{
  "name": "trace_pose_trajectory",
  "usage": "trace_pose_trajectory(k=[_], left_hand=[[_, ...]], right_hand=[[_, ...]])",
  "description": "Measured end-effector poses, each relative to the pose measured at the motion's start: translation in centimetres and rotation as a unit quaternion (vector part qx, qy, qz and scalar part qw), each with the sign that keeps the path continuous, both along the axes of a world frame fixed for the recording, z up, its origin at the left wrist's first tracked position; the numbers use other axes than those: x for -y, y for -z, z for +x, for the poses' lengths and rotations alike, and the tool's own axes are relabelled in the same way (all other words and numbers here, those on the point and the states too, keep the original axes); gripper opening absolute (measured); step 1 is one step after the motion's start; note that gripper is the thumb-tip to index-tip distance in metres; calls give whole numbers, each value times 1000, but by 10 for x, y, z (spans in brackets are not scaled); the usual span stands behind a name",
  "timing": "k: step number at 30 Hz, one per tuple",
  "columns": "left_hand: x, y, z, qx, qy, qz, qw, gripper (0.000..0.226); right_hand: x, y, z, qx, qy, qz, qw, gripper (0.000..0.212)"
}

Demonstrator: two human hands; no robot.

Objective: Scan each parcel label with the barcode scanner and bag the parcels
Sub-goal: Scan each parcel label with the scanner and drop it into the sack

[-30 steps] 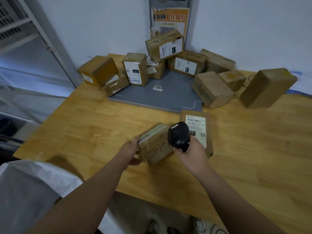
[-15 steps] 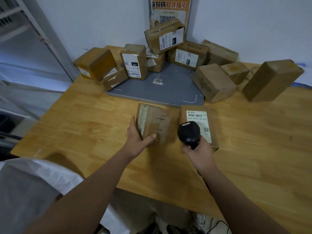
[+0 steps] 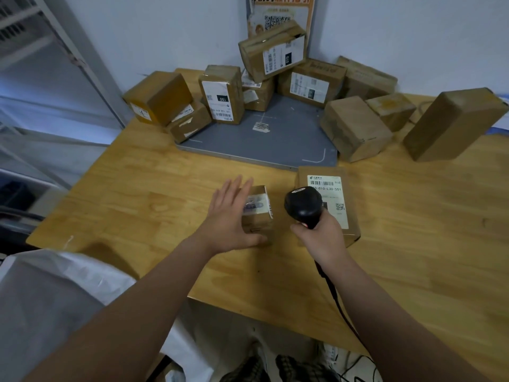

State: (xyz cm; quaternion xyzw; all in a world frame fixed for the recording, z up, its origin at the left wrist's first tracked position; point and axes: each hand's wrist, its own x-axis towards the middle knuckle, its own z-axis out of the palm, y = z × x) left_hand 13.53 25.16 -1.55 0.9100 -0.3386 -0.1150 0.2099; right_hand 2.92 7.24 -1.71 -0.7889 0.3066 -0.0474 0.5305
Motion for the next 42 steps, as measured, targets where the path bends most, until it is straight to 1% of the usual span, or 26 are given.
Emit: trace_pose_trajectory(k=[2, 3, 4, 5, 6, 7, 8, 9, 11, 15, 18, 20, 22, 24, 26, 27, 29, 31, 33, 34, 35, 36, 39, 40, 41, 42], left_hand=[[12, -5, 7, 58, 36, 113, 991, 118], [16, -8, 10, 72, 33, 139, 987, 116], [17, -10, 11, 71, 25, 137, 988, 116], [17, -13, 12, 51, 12, 106, 993, 116], [16, -13, 11, 12, -8, 48, 999, 116], [12, -10, 9, -34, -34, -38, 998, 115], [8, -6, 6, -76, -60, -117, 988, 115], [3, -1, 1, -103, -81, -162, 978, 116], [-8, 20, -5, -132, -107, -166, 971, 118], [-26, 44, -11, -195, -168, -172, 951, 112], [-29, 38, -11, -233, -155, -158, 947, 111], [-32, 35, -5, -228, -141, -124, 955, 112], [-34, 29, 2, -195, -155, -74, 966, 101], [-32, 22, 8, -157, -243, -46, 956, 77], [-22, 17, 8, -147, -314, -91, 933, 58], [-14, 15, 6, -164, -327, -116, 923, 58], [3, 18, -1, -241, -332, -148, 900, 77], [17, 22, -9, -346, -350, -174, 853, 90], [24, 27, -11, -430, -371, -196, 799, 84], [25, 29, -10, -450, -373, -205, 785, 80], [25, 34, -8, -454, -371, -213, 782, 80], [24, 39, -6, -452, -366, -222, 783, 88], [16, 45, -7, -450, -326, -204, 806, 137], [13, 52, -8, -453, -307, -197, 813, 146], [10, 54, -10, -463, -287, -207, 813, 146], [8, 51, -13, -470, -272, -227, 808, 138]], right_hand=[[-3, 1, -2, 0, -4, 5, 1000, 23], [-3, 2, -3, 3, 1, 8, 1000, 22], [-3, 2, -5, 8, 8, 8, 1000, 22], [-2, 1, -7, 14, 17, 7, 1000, 22], [-1, 0, -9, 23, 25, 6, 999, 23], [0, 0, -11, 32, 34, 9, 999, 23], [2, -2, -13, 41, 41, 15, 998, 24], [3, -2, -15, 46, 44, 22, 998, 24], [4, -2, -18, 49, 43, 33, 997, 23], [4, 2, -22, 21, 12, 46, 999, 20], [-1, 3, -25, -7, -32, 37, 999, 16], [-5, 3, -27, -10, -50, 27, 998, 15], [-9, 0, -27, -2, -62, 16, 998, 19], [-10, -4, -26, 10, -67, 19, 998, 30], [-10, -8, -24, 18, -67, 22, 997, 28], [-10, -9, -23, 17, -61, 20, 998, 21], [-9, -11, -20, 19, -32, 20, 999, 13], [-7, -13, -16, 20, -16, 33, 999, 11], [-6, -16, -9, 17, -22, 63, 998, 13], [-6, -18, -5, 17, -27, 85, 996, 13], [-7, -20, -1, 19, -29, 112, 993, 14], [-7, -21, 4, 18, -28, 138, 990, 14], [-13, -15, 12, -5, -27, 198, 980, 16], [-15, -10, 12, -12, -25, 214, 977, 18], [-17, -6, 11, -15, -17, 227, 974, 19], [-19, -1, 8, -12, -4, 243, 970, 20]])
